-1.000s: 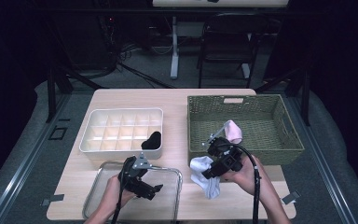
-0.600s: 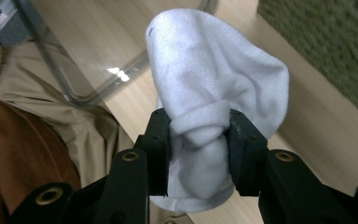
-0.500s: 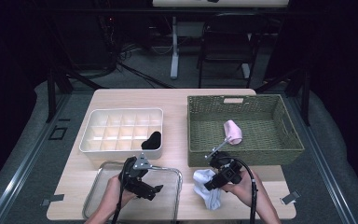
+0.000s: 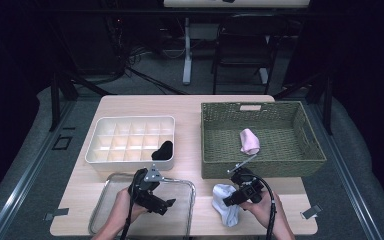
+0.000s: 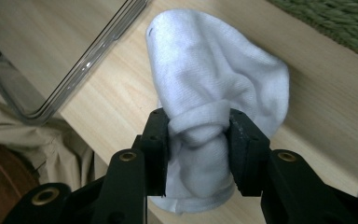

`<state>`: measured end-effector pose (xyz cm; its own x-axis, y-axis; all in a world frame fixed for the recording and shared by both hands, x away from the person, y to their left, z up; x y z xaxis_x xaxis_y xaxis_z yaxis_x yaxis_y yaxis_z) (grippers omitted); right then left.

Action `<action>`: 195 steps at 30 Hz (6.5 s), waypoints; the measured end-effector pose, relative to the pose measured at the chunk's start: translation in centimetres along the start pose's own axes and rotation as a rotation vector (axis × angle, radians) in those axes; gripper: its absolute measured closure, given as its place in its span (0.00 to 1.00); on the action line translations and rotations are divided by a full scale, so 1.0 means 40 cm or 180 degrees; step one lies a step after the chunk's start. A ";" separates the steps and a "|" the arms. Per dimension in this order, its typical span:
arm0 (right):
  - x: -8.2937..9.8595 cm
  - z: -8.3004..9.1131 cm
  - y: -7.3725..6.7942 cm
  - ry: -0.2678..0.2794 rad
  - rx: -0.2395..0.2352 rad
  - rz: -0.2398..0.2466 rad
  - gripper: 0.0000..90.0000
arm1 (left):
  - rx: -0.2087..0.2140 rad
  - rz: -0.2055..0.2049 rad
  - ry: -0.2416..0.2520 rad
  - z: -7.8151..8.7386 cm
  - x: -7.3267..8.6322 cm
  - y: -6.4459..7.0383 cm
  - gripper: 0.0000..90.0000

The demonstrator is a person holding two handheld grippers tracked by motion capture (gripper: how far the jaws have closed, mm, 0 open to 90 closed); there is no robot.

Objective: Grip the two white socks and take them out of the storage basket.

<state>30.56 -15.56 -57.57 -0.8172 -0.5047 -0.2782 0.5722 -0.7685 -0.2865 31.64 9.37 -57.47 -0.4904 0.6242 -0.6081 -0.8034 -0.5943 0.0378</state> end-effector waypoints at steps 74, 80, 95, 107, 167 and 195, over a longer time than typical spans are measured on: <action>0.026 -0.026 0.077 0.0530 0.0131 -0.0406 0.65 | -0.0004 -0.0106 -0.0114 -0.034 0.000 0.020 0.00; 0.021 -0.018 0.073 0.0610 0.0130 -0.0419 0.82 | -0.0023 -0.0112 -0.0124 -0.033 0.001 0.019 0.00; 0.010 0.040 0.008 0.0826 0.0137 -0.0149 0.87 | -0.0023 -0.0133 -0.0136 -0.035 0.000 0.021 0.00; 0.012 0.003 0.086 0.0819 0.0264 -0.0565 0.52 | -0.0003 -0.0140 -0.0139 -0.038 0.000 0.025 0.00; 0.009 -0.083 -0.058 0.0272 -0.0225 0.0056 0.81 | 0.0038 -0.0159 -0.0183 -0.045 -0.001 0.039 0.00; 0.028 -0.040 0.077 0.0495 0.0417 -0.0157 0.63 | 0.0349 -0.0129 -0.0149 -0.128 -0.115 0.192 0.30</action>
<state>31.51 -17.88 -60.25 -0.8177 -0.4063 -0.4078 0.5096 -0.8404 -0.1845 29.46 -0.66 -58.45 -0.4699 0.6711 -0.5734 -0.8537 -0.5107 0.1019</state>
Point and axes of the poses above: each handheld gripper's, and its own axes: z roughly backward along the jaws, x roughly out of its underside, y roughly to its right, the point moved 7 cm from there along -z, roughly forward along the jaws, and after that the axes turned 1 degree about -y, right-handed, at the moved point
